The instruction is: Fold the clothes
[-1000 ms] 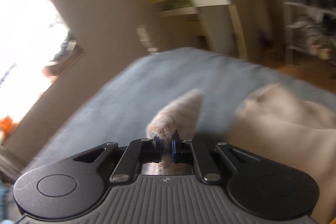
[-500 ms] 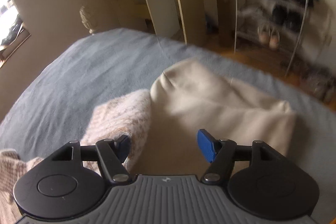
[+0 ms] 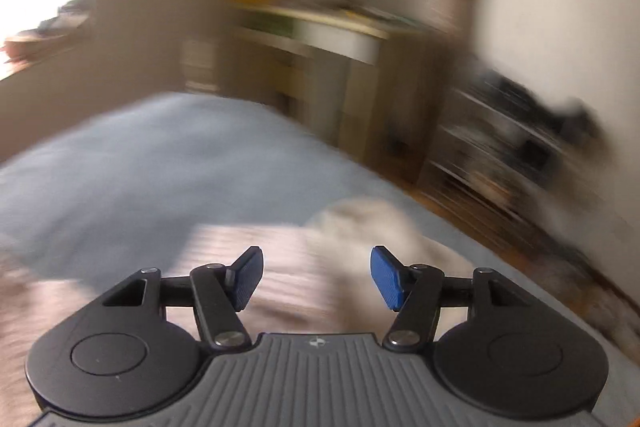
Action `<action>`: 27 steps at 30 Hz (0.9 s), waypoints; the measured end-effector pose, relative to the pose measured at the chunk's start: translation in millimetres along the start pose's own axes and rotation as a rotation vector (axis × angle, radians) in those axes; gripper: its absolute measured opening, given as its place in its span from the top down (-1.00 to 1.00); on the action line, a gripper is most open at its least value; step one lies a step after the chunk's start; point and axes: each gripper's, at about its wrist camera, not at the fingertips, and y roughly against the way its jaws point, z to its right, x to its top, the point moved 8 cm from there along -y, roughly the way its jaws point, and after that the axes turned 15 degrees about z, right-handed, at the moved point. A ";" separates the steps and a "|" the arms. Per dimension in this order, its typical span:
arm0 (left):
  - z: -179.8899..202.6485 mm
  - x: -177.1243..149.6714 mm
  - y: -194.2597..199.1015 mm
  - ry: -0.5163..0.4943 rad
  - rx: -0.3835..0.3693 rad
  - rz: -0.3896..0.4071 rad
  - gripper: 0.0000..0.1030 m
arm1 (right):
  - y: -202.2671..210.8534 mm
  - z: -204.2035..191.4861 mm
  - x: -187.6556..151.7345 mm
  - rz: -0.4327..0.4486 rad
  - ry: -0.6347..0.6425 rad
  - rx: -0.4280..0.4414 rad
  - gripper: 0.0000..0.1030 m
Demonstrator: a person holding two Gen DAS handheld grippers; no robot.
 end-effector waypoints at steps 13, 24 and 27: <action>20.8 -5.3 -10.3 0.007 -0.002 0.024 0.79 | -109.5 -121.4 -105.8 -0.377 0.118 0.338 1.00; 24.8 -5.8 -15.1 0.006 -0.002 0.028 0.79 | -121.8 -176.9 -88.2 -0.383 0.114 0.439 1.00; 25.6 -6.9 -17.3 0.004 -0.001 0.036 0.79 | -139.5 -182.3 -89.9 -0.383 0.070 0.370 1.00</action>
